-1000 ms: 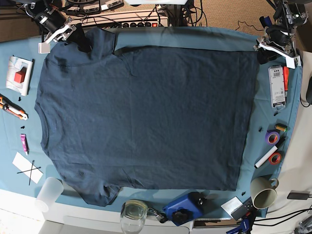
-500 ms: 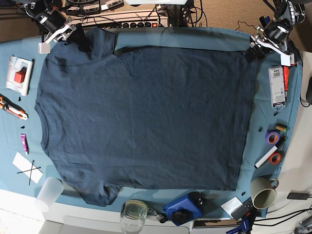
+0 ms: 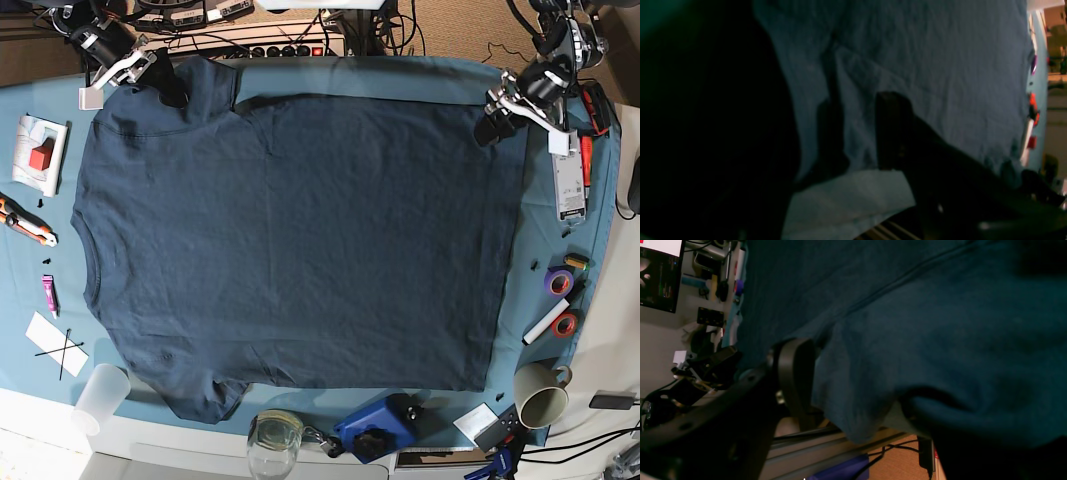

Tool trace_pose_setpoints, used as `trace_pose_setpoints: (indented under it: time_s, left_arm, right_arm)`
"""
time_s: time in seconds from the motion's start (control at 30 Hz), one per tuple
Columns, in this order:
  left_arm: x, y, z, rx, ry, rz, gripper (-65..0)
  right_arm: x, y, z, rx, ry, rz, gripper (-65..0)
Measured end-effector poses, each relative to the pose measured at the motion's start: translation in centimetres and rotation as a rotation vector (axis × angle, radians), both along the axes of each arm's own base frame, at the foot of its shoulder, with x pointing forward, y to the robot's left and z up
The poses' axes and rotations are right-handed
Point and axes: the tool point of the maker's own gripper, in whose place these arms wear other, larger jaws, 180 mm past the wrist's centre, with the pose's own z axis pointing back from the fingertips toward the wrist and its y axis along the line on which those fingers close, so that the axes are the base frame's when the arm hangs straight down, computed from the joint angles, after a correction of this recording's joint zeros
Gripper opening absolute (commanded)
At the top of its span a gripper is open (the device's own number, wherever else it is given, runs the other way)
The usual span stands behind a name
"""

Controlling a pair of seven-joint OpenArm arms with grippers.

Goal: Fold the T-shirt properly
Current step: 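Pinch the shirt corners, right gripper first, then left gripper, then lift the gripped shirt edge up with both grippers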

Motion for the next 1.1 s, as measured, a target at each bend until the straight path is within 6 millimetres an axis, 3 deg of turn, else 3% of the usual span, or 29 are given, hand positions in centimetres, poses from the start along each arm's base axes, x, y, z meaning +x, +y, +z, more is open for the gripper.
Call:
trace_pose_setpoints:
  time_s: [0.03,0.1,0.2,0.5,0.7,0.87,1.1]
  left_arm:
    - [0.0,0.2,-0.1,-0.003,0.013,0.017,-50.3]
    - [-0.2,0.5,-0.4,0.009,0.026,0.026,-62.5]
    - [-0.2,0.7,-0.5,0.022,0.026,0.028,-65.0]
    - [-0.7,0.3,-0.2,0.068,0.060,-0.036,-65.0]
    - [-2.8,0.3,0.4,0.139,0.101,-0.082,-65.0]
    - [-4.3,0.4,0.8,0.166,0.127,-0.098,-65.0]
    - [-7.6,3.6,2.0,0.227,0.187,-0.036,-65.0]
  right_arm:
    - [0.0,0.0,0.0,0.000,-0.002,-0.003,-29.4]
    - [0.0,-0.2,-0.3,-0.015,0.011,-0.008,-42.7]
    - [-0.7,-0.2,-1.0,-0.025,0.051,0.005,-64.1]
    - [-1.1,0.2,-1.0,-0.010,0.065,0.019,-65.0]
    - [-4.5,-0.7,-0.7,-0.052,0.145,0.032,-65.0]
    - [-5.2,-1.3,1.8,-0.119,0.119,0.058,-65.0]
    - [-7.8,-1.4,3.7,-0.156,0.151,0.098,-65.0]
